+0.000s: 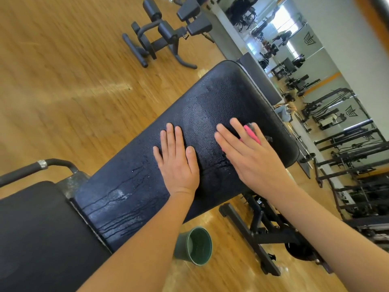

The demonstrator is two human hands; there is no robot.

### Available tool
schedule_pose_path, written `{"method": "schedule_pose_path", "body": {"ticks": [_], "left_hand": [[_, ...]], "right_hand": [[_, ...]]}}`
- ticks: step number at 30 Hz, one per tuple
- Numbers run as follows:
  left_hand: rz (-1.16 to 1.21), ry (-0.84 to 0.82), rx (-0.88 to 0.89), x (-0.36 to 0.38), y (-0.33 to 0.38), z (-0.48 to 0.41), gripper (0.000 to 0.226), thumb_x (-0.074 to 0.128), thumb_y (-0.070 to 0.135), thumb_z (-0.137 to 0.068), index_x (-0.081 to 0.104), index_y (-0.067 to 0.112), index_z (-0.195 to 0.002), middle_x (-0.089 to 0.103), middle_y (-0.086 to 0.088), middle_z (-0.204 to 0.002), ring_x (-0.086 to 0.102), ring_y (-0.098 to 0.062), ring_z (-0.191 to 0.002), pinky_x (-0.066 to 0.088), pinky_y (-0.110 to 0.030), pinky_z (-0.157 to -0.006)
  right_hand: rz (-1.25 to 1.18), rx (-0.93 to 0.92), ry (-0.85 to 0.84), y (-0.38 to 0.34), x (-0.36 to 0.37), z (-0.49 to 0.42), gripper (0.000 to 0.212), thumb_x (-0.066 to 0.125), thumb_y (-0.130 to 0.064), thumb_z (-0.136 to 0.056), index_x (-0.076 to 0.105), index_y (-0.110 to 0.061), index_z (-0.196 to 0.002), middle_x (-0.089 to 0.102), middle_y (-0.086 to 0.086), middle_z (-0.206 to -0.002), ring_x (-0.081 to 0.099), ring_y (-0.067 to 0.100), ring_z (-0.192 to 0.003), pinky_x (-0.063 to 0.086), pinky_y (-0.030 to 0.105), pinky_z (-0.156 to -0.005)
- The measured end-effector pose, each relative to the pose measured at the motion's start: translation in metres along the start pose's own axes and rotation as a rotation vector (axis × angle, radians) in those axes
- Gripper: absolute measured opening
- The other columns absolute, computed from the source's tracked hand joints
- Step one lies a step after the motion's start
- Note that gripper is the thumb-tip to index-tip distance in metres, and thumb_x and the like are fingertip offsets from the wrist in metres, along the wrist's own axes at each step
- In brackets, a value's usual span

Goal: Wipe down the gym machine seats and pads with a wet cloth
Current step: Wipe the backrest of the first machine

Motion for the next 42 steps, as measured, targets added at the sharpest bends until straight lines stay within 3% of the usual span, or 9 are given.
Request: {"method": "schedule_pose_path", "body": {"ticks": [9, 18, 30, 37, 42], "left_hand": [[0.008, 0.001, -0.015, 0.0, 0.0, -0.001, 0.056, 0.018, 0.037, -0.108, 0.025, 0.02, -0.16, 0.011, 0.007, -0.169, 0.003, -0.011, -0.157, -0.005, -0.039, -0.127], [0.041, 0.02, -0.015, -0.003, -0.001, 0.0, 0.055, 0.021, 0.036, -0.107, 0.028, 0.02, -0.16, 0.015, 0.006, -0.169, 0.006, -0.012, -0.157, -0.005, -0.037, -0.127], [0.026, 0.007, -0.008, -0.004, 0.001, -0.001, 0.056, 0.02, 0.036, -0.107, 0.029, 0.02, -0.16, 0.018, 0.003, -0.169, 0.01, -0.015, -0.157, -0.004, -0.038, -0.126], [0.026, -0.004, -0.017, -0.005, -0.001, -0.002, 0.055, 0.022, 0.034, -0.107, 0.028, 0.02, -0.16, 0.018, 0.003, -0.169, 0.01, -0.016, -0.157, -0.006, -0.037, -0.126], [0.035, -0.014, -0.024, -0.006, 0.0, -0.002, 0.055, 0.02, 0.034, -0.107, 0.027, 0.021, -0.16, 0.017, 0.004, -0.169, 0.008, -0.014, -0.157, -0.005, -0.037, -0.126]], "right_hand": [[0.013, -0.017, 0.125, 0.001, 0.01, -0.138, 0.052, 0.055, -0.015, -0.104, 0.044, -0.01, -0.155, 0.039, 0.007, -0.164, 0.024, 0.033, -0.156, 0.017, 0.055, -0.125], [-0.028, -0.035, 0.159, -0.001, 0.007, -0.119, 0.053, 0.053, -0.014, -0.104, 0.041, -0.008, -0.156, 0.036, 0.01, -0.165, 0.021, 0.034, -0.157, 0.016, 0.055, -0.125], [0.006, -0.063, 0.029, 0.001, 0.002, 0.035, 0.072, 0.068, -0.012, -0.095, 0.035, -0.01, -0.159, 0.031, 0.01, -0.167, 0.017, 0.033, -0.158, 0.01, 0.053, -0.128], [0.018, -0.036, -0.02, -0.005, 0.005, 0.011, 0.065, 0.062, -0.015, -0.1, 0.035, -0.011, -0.159, 0.03, 0.008, -0.168, 0.019, 0.033, -0.158, 0.002, 0.051, -0.127], [0.047, -0.038, 0.027, -0.011, 0.0, -0.029, 0.058, 0.054, -0.02, -0.105, 0.035, -0.009, -0.159, 0.029, 0.009, -0.169, 0.019, 0.034, -0.157, 0.013, 0.055, -0.125]]}}
Point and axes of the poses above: each hand's wrist, its own z-axis away from the middle knuckle, its own x-axis out of the palm, y = z × x, the point moved 6 cm from there along -z, towards the middle knuckle
